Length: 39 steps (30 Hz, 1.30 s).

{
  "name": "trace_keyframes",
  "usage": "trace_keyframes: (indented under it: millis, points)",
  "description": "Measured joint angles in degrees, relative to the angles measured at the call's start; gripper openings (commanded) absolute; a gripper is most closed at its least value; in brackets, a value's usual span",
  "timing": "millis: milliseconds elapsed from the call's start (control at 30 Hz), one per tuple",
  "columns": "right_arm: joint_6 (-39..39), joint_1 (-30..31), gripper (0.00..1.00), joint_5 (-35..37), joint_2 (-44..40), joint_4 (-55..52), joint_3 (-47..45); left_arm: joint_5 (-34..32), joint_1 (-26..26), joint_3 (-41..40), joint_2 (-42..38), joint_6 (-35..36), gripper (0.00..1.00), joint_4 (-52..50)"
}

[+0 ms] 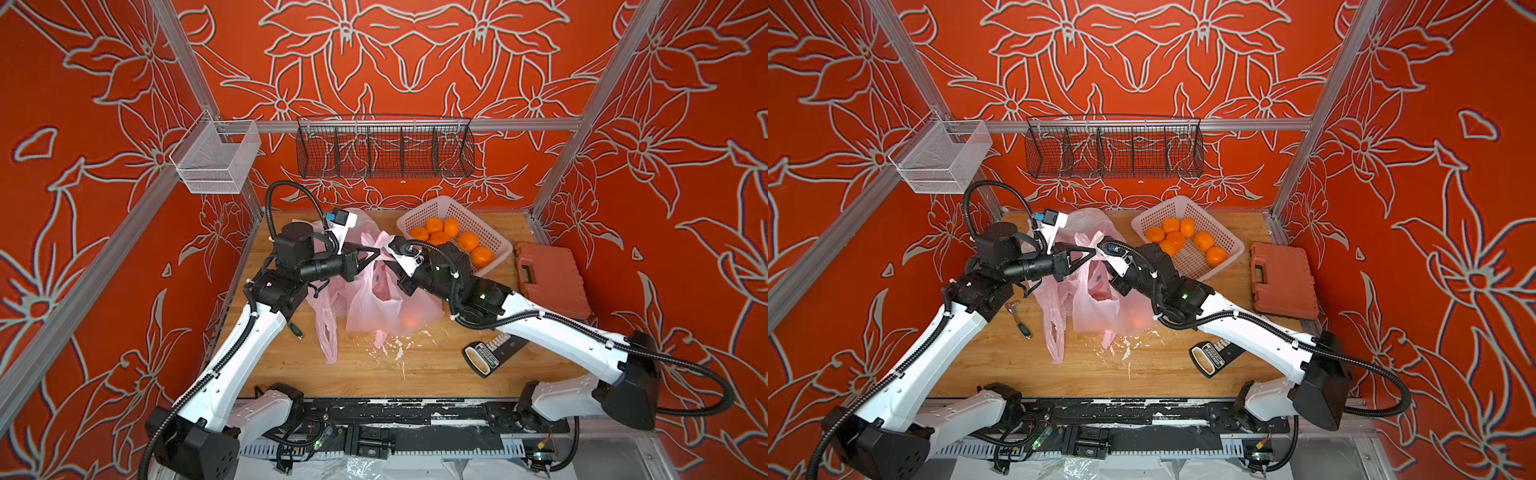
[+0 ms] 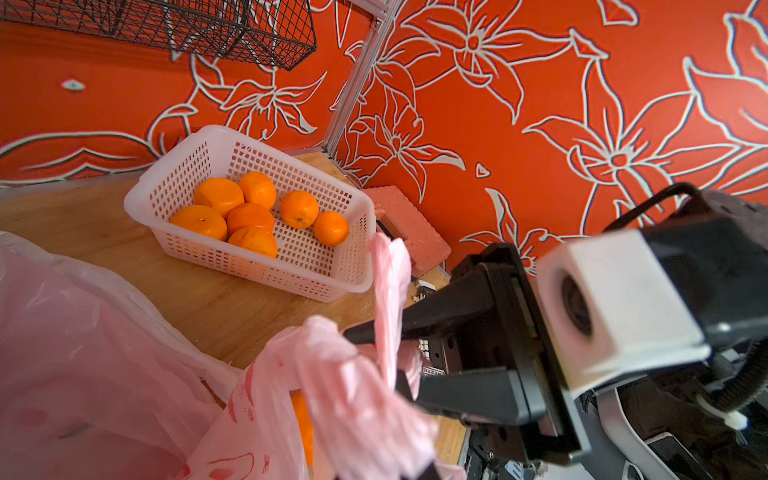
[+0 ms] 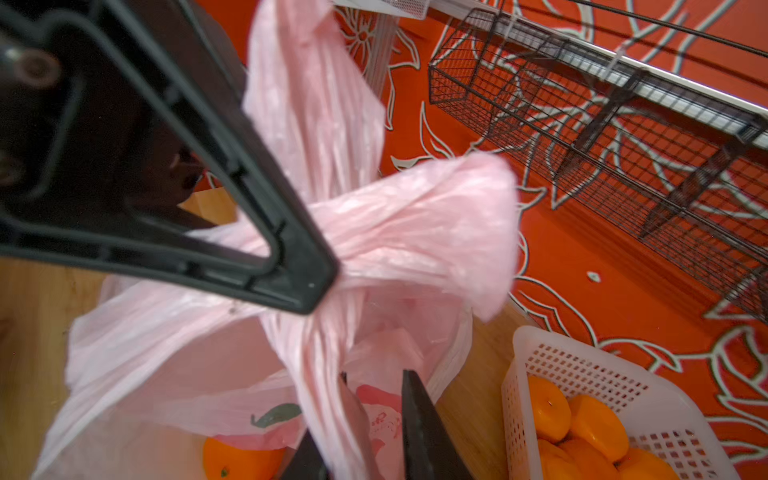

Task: Place the oranges into plastic bags & tie knots
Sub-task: Tie the plastic bag at the center of the board.

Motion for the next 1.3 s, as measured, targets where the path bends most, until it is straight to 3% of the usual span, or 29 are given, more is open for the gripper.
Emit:
trace_keyframes:
  millis: [133,200,267,400,533,867,1067,1300]
  points:
    - [0.22,0.33,0.64,2.51,0.00,0.94,0.02,-0.13,0.00,0.00,-0.02,-0.04,0.00,0.00]
    - [-0.26,0.31,0.77,1.75,-0.02,1.14,0.00,-0.13,0.00,0.00,0.00,-0.31,0.00,0.00]
    - [-0.76,0.31,0.85,0.39,-0.11,1.99,-0.09,-0.15,0.00,0.00,0.00,-0.72,0.00,0.02]
    - [-4.76,0.33,0.90,-1.60,-0.17,2.95,-0.09,-0.20,-0.02,0.02,0.07,-2.12,0.00,0.13]
    - [-12.26,1.18,0.89,-0.44,0.90,5.75,-0.07,-1.29,-0.04,0.79,0.42,-4.24,0.00,0.09]
    - [-31.01,4.63,0.83,4.15,5.90,28.44,-4.94,-6.99,-0.04,5.51,2.43,-13.11,0.00,-3.17]
    - [-35.89,4.98,0.80,4.07,8.17,34.93,-4.92,-7.08,-0.04,6.32,3.41,-16.22,0.00,-5.29]
    - [-37.68,5.20,0.65,4.13,10.25,36.54,-4.46,-5.64,-0.04,6.29,3.37,-17.40,0.00,-6.03]
